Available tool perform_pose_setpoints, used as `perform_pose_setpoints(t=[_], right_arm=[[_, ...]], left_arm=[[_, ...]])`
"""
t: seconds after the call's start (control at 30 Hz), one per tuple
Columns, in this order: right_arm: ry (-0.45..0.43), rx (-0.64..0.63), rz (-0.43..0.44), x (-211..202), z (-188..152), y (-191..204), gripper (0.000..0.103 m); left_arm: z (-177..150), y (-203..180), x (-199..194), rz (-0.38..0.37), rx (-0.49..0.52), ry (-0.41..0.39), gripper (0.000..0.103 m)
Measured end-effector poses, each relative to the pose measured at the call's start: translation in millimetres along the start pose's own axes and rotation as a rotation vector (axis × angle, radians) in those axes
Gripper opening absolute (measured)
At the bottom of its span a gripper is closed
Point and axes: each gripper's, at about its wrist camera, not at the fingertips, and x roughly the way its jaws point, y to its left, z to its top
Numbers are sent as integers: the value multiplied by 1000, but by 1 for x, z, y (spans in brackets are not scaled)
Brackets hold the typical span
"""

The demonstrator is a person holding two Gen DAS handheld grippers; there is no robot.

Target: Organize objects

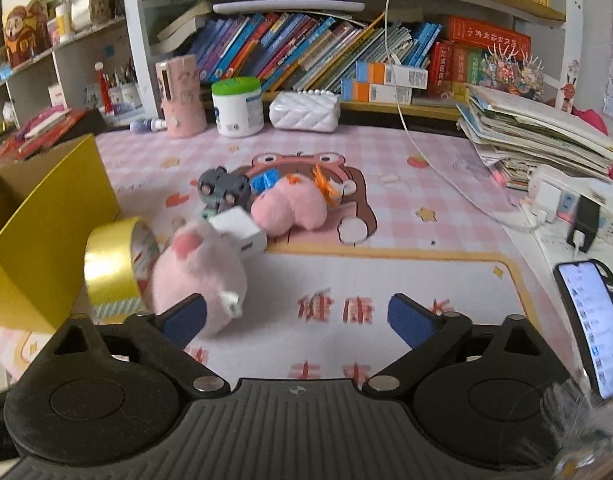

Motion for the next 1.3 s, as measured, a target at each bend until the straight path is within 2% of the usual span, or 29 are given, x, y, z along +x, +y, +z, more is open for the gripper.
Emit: perform_pose_setpoints(t=[0.1,0.47,0.73,1.1,1.3], right_arm=[[-4,11,38,10,9,-3,86],[15,16,142,52,33,9,87],[109,56,223,75,35,14,86],[63,6,306,67,34,22,87],[60,15,301,77,38,30,87]], left_arm=[[1,2,0,15,-19,5,103],[5,19,-3,84,-100,2,103],[6,26,-4,120,-137,10,103],[6,19,-3,119,-110,22,103],[4,30,-9,129,-149,8,103]])
